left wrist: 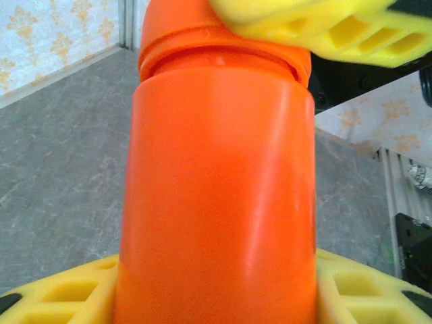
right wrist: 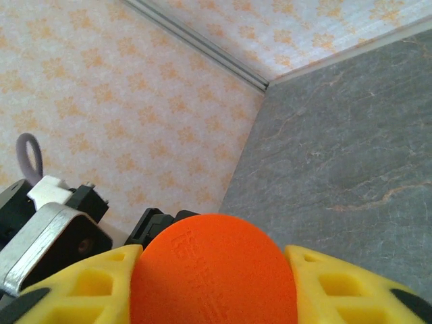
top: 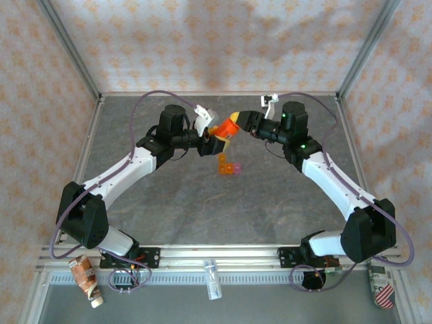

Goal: Sort the pills into containers

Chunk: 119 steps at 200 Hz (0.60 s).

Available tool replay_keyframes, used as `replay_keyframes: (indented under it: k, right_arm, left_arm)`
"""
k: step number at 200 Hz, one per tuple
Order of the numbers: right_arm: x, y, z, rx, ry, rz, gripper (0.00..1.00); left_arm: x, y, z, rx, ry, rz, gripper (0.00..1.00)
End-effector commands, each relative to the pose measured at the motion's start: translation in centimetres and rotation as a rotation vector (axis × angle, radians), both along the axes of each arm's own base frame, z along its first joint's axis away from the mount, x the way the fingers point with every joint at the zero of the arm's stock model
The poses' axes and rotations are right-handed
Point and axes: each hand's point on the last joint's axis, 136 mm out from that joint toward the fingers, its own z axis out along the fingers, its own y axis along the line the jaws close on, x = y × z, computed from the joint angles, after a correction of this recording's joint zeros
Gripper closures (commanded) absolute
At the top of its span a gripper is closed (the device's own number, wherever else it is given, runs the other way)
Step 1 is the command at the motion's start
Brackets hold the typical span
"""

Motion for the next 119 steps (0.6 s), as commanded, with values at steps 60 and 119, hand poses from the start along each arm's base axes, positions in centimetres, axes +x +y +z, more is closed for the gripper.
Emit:
replay_keyframes:
  k: [60,119]
  right_arm:
    - [2.5,-2.2,1.9,0.018,0.107,-0.264,0.11]
    - [2.5,-1.9,-2.2,-0.077,0.335,-0.407,0.09]
  left_arm:
    - [2.5,2.1,-0.5,0.137,-0.125,0.138,1.00]
    - [2.9,1.8,-2.7,0.385,-0.293,0.185,1.00]
